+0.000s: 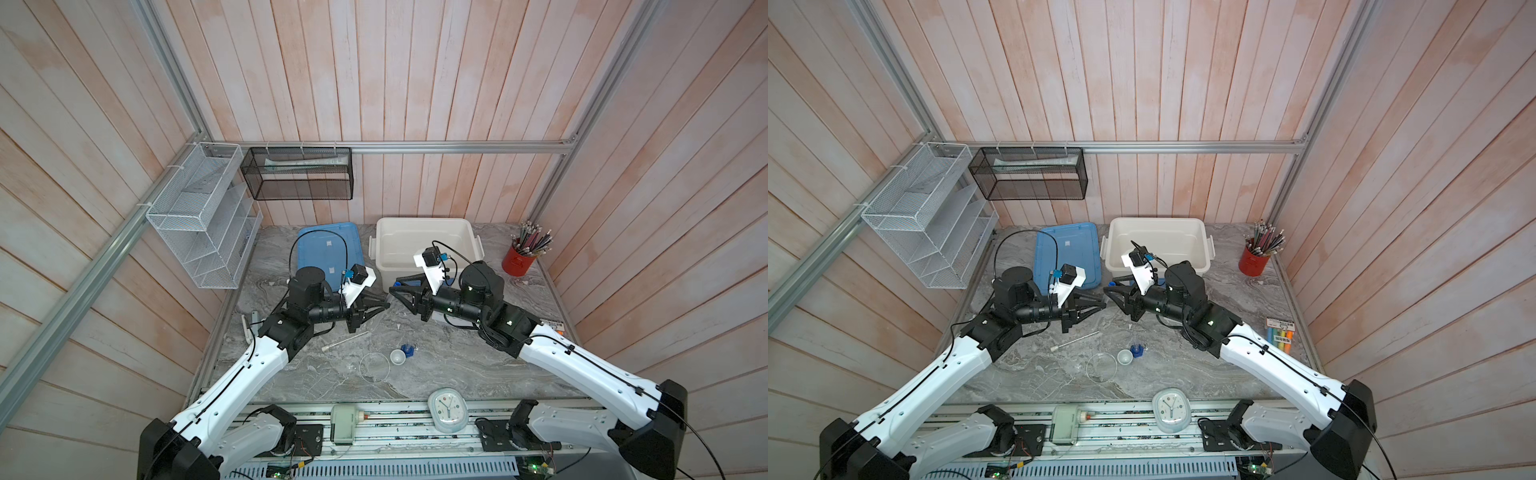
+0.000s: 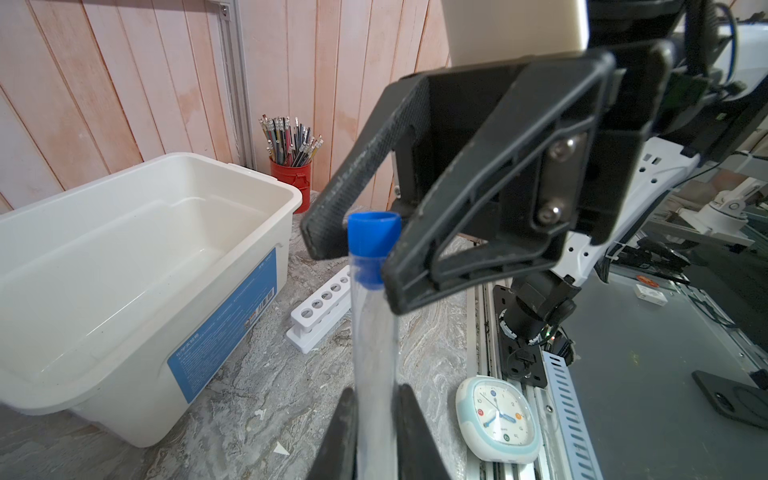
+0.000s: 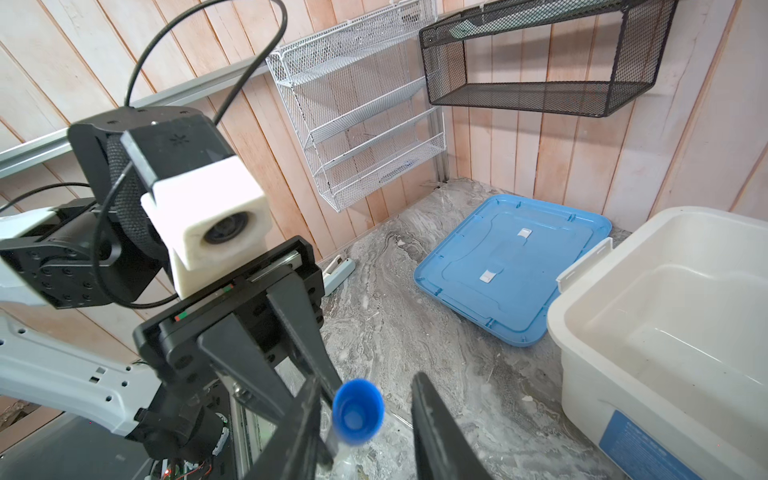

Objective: Organize the chemistry lab equipment
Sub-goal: 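Grasp the tube with the right gripper and open the left gripper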

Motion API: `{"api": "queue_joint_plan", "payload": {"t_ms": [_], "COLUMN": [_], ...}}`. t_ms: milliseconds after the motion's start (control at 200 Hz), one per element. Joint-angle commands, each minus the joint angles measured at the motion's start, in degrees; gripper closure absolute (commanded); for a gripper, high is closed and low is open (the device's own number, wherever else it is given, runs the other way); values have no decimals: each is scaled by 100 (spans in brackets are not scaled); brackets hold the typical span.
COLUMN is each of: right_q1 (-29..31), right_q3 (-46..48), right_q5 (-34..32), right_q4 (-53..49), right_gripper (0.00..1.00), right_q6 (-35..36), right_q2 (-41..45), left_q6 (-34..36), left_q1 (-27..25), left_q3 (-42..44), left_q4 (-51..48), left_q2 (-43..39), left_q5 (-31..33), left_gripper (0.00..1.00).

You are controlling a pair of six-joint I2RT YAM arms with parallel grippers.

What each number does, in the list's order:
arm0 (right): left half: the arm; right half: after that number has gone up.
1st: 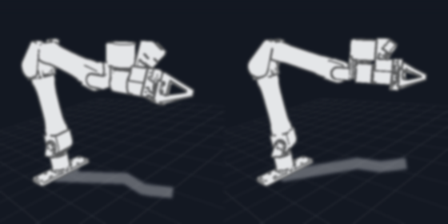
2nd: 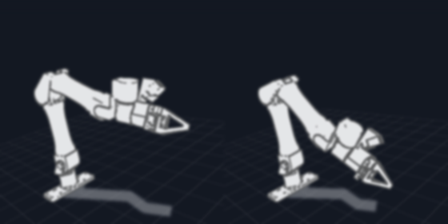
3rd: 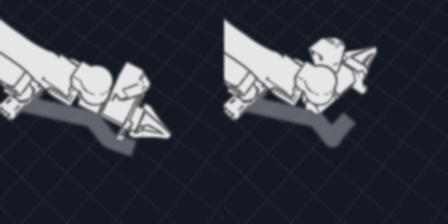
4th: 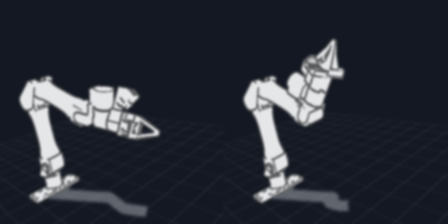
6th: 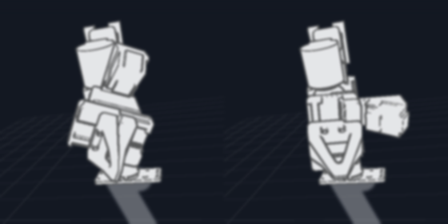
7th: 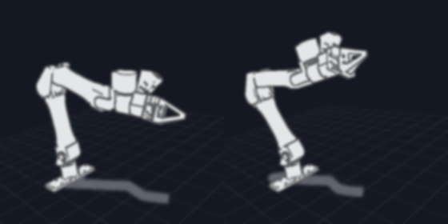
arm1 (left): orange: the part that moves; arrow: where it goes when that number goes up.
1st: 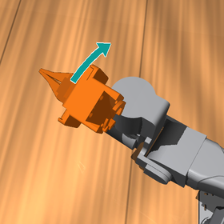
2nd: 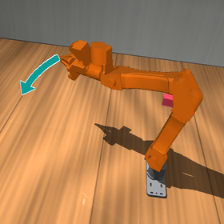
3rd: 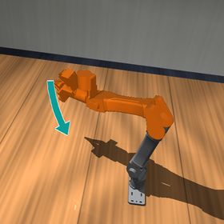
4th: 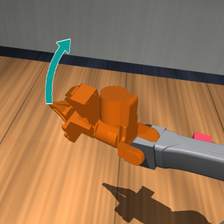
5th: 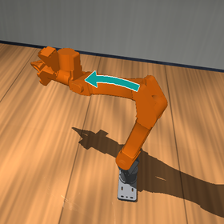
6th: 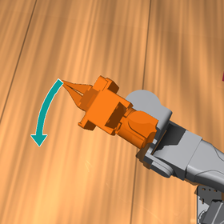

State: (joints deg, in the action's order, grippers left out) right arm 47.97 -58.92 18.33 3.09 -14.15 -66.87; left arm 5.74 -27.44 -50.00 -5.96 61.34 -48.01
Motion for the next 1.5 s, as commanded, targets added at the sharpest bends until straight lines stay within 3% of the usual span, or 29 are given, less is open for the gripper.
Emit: {"api": "queue_joint_plan", "payload": {"t_ms": [0, 195, 540, 635, 790, 965, 1130, 1285, 1491], "right_q1": [30, 31, 48, 56, 59, 56, 60, -94, -673], "right_q3": [81, 122, 187, 172, 83, -252, -435, 160, 809], "right_q5": [180, 222, 220, 127, -192, -1332, -2838, -4146, -4461], "right_q4": [217, 344, 398, 355, 137, -651, -1414, -1352, -1033], "right_gripper": [62, 66, 83, 85, 86, 86, 86, 85, 85], "right_q6": [-129, -221, -316, -301, -259, 62, 404, 115, -332], "right_q2": [-47, -12, -19, 6, 51, 43, 205, 539, 771], "left_q6": [-51, -55, -72, -73, -124, -196, -176, -310, -528], "left_q1": [-7, -7, -7, -7, -7, 2, 65, 479, 809], "left_q3": [95, 104, 148, 170, 199, 176, 91, 342, 641], "left_q4": [135, 145, 181, 198, 244, 229, -30, 175, 575], "left_q2": [-105, -124, -140, -163, -195, -283, -560, -1068, -1299], "left_q5": [-120, -129, -40, 3, 83, 532, 1772, 1839, 1856], "left_gripper": [83, 83, 83, 75, 52, 39, 36, 36, 36]}}
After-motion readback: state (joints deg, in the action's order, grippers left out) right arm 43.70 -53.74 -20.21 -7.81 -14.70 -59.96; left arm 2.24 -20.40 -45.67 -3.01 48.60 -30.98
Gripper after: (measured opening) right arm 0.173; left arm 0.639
